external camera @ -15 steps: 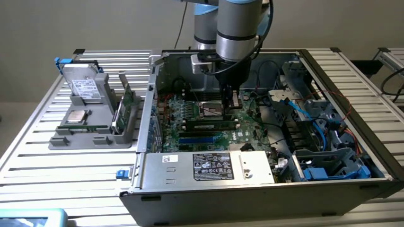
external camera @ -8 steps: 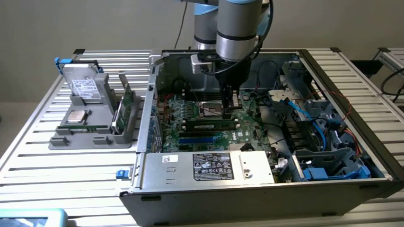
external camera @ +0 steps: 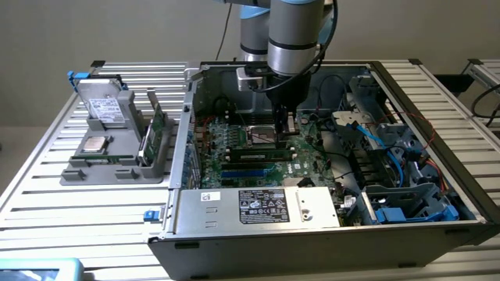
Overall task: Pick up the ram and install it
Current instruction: 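Press down the ram until it locks into place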
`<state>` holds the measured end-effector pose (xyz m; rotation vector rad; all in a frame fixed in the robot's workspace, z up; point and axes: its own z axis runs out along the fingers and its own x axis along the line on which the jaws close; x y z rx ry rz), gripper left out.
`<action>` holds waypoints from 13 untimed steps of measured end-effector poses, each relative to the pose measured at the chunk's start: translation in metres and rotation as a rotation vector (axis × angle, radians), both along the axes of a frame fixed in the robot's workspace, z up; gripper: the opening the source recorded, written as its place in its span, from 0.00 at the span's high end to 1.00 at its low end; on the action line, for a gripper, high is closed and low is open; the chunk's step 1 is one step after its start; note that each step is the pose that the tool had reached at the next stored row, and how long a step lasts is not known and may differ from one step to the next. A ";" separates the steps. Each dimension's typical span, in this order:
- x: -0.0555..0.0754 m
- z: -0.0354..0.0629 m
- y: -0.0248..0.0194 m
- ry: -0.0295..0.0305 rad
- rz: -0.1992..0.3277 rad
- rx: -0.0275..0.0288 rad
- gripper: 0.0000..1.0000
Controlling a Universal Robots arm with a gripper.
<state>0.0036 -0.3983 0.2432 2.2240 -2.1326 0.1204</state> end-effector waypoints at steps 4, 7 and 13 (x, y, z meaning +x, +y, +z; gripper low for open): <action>0.000 -0.0003 0.0022 -0.0001 -0.010 -0.0004 0.89; 0.000 -0.0016 0.0024 -0.0001 -0.029 -0.0004 0.89; 0.000 -0.0052 0.0031 0.0008 -0.058 -0.0005 0.89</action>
